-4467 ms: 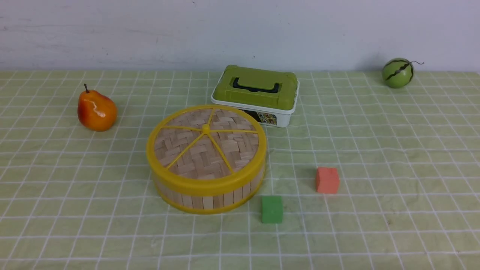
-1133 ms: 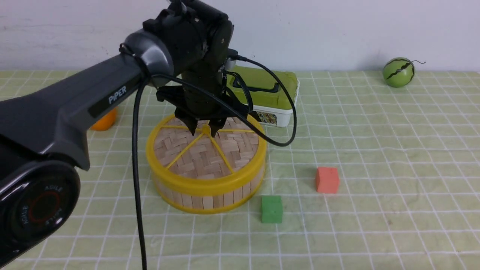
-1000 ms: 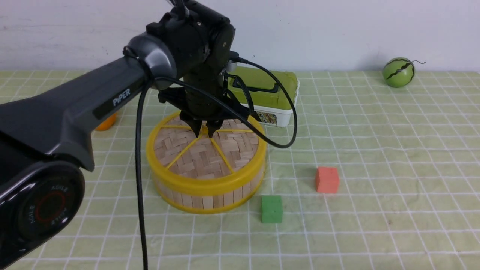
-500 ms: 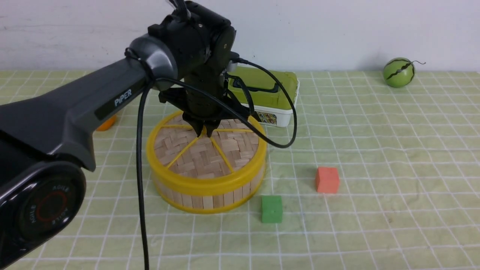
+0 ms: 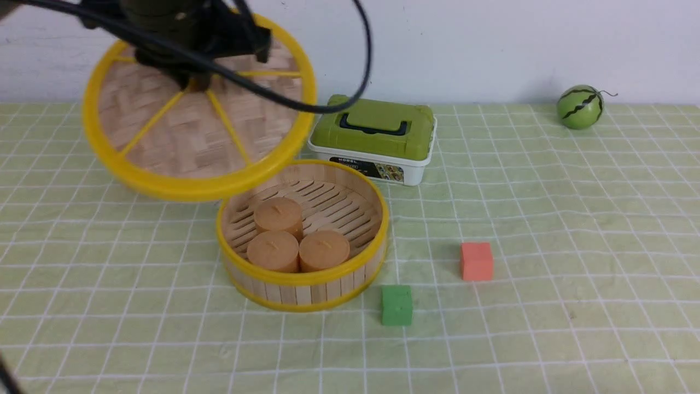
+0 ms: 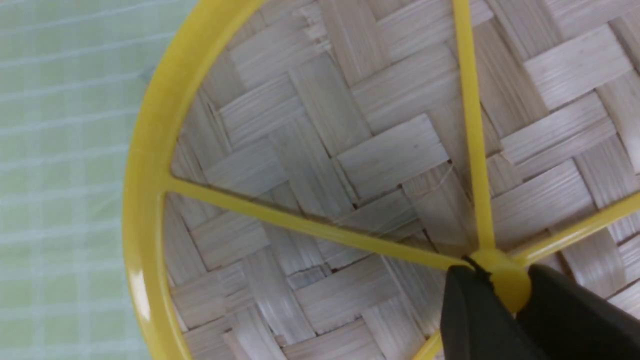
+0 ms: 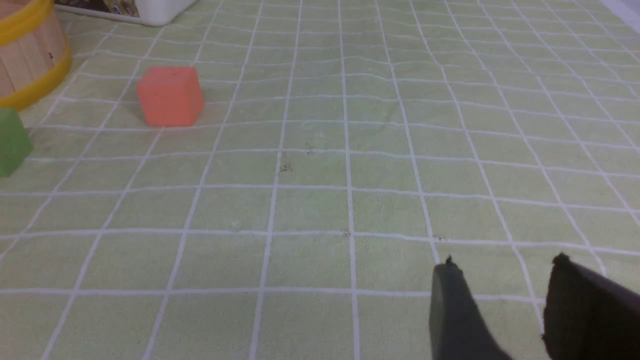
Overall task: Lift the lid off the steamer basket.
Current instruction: Use the left arm to place the steamer lid on the table
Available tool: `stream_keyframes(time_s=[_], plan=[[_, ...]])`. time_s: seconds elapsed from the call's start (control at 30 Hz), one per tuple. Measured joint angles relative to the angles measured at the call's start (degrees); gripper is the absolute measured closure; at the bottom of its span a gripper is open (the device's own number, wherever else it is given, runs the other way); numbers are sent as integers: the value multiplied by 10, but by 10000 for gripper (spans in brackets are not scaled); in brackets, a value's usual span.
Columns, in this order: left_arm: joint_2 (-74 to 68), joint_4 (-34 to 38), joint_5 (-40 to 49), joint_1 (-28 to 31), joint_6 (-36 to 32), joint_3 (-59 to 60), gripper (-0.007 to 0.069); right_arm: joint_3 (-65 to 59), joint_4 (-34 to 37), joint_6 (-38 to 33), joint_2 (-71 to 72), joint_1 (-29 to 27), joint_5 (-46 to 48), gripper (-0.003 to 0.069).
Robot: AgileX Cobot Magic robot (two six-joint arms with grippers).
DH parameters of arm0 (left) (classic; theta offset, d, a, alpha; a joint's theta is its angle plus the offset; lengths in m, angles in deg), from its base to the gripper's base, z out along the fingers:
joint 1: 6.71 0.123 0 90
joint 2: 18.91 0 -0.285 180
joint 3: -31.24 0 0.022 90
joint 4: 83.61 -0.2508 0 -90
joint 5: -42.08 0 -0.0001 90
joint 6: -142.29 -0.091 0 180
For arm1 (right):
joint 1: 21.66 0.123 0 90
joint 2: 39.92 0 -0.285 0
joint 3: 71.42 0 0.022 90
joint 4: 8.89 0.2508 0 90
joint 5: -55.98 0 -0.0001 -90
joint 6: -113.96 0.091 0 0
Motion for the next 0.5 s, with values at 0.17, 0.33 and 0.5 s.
stream_keyframes(time_s=[0.17, 0.33, 0.5], plan=[[112, -7, -113, 110, 69, 262, 515, 0, 0, 0, 0, 0, 0, 418], [106, -4, -295, 216, 140, 438, 515, 0, 0, 0, 0, 0, 0, 418], [44, -7, -408, 231, 163, 455, 515, 0, 0, 0, 0, 0, 0, 418]])
